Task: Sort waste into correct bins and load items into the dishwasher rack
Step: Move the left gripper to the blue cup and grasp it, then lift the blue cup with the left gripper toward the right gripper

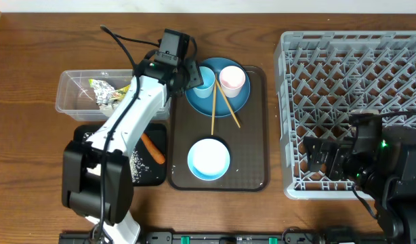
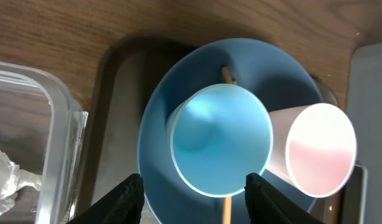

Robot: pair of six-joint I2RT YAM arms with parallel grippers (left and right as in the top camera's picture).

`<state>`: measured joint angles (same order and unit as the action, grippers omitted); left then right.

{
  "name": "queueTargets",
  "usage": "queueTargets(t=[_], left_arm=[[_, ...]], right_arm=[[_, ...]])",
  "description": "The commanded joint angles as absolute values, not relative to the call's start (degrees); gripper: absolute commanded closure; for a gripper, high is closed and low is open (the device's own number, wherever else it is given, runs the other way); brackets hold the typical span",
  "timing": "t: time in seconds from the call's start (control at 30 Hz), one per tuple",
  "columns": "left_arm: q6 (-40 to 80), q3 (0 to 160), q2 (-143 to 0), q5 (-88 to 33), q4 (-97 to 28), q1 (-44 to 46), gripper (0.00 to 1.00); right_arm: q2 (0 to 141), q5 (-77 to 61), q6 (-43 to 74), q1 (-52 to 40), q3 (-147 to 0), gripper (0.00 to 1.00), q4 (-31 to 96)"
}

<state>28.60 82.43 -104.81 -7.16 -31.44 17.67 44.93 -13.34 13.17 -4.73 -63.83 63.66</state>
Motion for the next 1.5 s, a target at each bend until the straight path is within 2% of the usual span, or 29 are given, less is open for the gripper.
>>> queueTargets(t=[0.0,0.13,0.17,0.23,0.43,0.53,0.87,0.93,1.03,1.47], left_arm=[[29.28,83.48,-106.52,-6.2,-31.18,17.43,0.46],[30.28,83.48,-108.71,-6.2,-31.11,17.43,0.47],[30.96,83.48,-109.43,-6.24,-31.05,17.43,0.52],[31.79,83.48,-110.52,-6.33,-30.87,17.43,0.57],[31.83,83.48,-111.59,-6.63,-30.68,17.47,0.63],[31.83,83.48,-111.59,-6.63,-30.28,17.5,0.71],[31.83,83.48,-111.59,-6.61,-29.39,17.8,0.79],[31.86,83.48,-111.59,-6.61,-29.19,17.82,0.87],[31.83,83.48,-111.59,-6.61,-28.93,17.8,0.94],[31.81,83.5,-106.04,-6.66,-28.67,16.78,0.94]], right_arm=[[44.64,-13.76,12.56,-3.73,-64.71,0.01,64.34],[44.64,-13.74,12.53,-3.73,-64.71,0.01,65.52],[44.64,-13.74,12.56,-3.73,-64.71,0.01,65.82],[44.64,-13.74,12.56,-3.73,-64.71,0.01,66.08],[44.64,-13.74,12.56,-3.73,-64.71,0.01,66.63],[44.64,-13.74,12.56,-3.73,-64.71,0.01,66.72],[44.64,-13.72,12.53,-3.73,-64.71,0.02,68.01],[44.64,-13.72,12.53,-3.73,-64.71,0.02,68.47],[44.64,-13.52,12.43,-3.73,-64.71,0.02,68.84],[44.64,-13.54,11.51,-3.73,-64.71,0.01,69.23]])
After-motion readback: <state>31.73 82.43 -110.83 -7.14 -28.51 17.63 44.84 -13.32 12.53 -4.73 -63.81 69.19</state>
